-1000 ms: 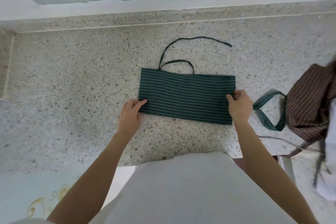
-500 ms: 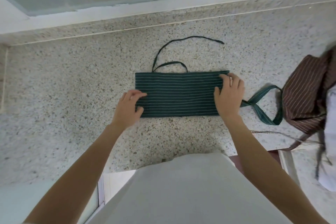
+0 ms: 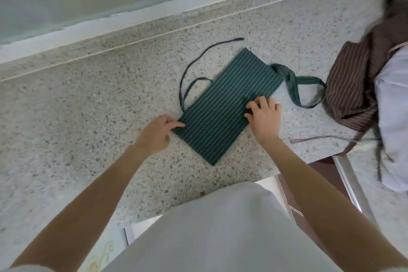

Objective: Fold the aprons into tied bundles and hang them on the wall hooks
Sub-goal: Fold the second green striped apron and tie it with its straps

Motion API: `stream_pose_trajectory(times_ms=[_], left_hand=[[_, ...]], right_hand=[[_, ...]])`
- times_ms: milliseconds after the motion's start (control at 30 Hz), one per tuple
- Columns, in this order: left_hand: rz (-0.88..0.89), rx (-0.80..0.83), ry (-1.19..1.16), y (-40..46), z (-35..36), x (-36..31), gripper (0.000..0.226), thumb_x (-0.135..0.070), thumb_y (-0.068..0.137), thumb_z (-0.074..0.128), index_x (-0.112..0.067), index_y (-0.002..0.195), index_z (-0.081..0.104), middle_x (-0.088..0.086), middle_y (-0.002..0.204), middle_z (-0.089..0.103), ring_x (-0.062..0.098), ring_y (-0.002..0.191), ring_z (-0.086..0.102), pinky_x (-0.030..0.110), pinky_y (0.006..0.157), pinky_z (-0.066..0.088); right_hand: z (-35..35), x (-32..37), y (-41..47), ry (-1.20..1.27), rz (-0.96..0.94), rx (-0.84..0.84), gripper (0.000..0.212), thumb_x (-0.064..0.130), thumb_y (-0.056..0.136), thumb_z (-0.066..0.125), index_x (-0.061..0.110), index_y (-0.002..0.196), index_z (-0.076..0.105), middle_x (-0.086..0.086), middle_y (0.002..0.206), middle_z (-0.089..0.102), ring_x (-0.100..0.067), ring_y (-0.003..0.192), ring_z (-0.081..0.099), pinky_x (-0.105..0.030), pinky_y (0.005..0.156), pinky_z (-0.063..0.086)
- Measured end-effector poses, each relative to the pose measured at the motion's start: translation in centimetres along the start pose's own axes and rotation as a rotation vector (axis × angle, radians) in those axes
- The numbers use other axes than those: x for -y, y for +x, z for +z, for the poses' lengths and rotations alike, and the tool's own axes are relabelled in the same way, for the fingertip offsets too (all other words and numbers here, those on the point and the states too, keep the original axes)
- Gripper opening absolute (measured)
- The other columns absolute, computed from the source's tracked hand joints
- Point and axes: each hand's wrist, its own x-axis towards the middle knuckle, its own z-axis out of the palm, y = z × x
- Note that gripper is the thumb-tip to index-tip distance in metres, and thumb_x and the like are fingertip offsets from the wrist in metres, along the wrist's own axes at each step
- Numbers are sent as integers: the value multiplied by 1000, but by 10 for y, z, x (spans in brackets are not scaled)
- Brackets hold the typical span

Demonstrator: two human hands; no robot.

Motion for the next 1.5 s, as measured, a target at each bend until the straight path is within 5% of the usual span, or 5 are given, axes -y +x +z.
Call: stream_pose_trajectory(times_ms=[633, 833, 1000, 1333, 1500], left_hand=[[321, -543, -15, 38, -43, -100, 17, -18, 90, 57, -14, 101, 69, -3, 86, 66, 6, 62, 54, 14, 50, 41], [235, -442, -55, 125, -90, -130, 20, -25, 91, 59, -19, 108, 68, -6, 96, 68, -2, 64, 46, 6, 57, 32], [106, -289, -134, 206, -84, -130, 23, -31, 88, 62, -23, 109, 68, -4, 104, 70, 17, 85, 65, 36, 75, 54], [74, -121, -167, 271, -47, -121, 20, -25, 89, 62, -18, 106, 70, -3, 103, 70, 8, 86, 59, 23, 73, 45], [137, -173, 42, 279, -37, -117, 19, -28, 88, 62, -21, 105, 69, -1, 110, 64, 18, 100, 56, 31, 81, 45]], right_hand=[[-1, -43, -32, 322, -177, 220, 43, 30, 86, 64, 11, 123, 53, -4, 127, 58, -21, 118, 53, -38, 115, 18], [-15, -42, -16, 668, 254, 95, 21, 25, 92, 58, 6, 100, 59, -6, 94, 60, -22, 82, 56, -28, 63, 35], [-15, -46, -5, 791, 580, 88, 22, 29, 88, 64, 7, 94, 63, -3, 90, 59, -17, 77, 55, -24, 64, 38], [-8, -51, 2, 874, 763, 75, 21, 21, 81, 73, 16, 87, 53, 1, 81, 62, -16, 74, 61, -7, 55, 38], [-12, -46, 4, 800, 659, 30, 48, 16, 81, 72, 17, 120, 45, 0, 109, 55, -15, 83, 61, -31, 70, 53]])
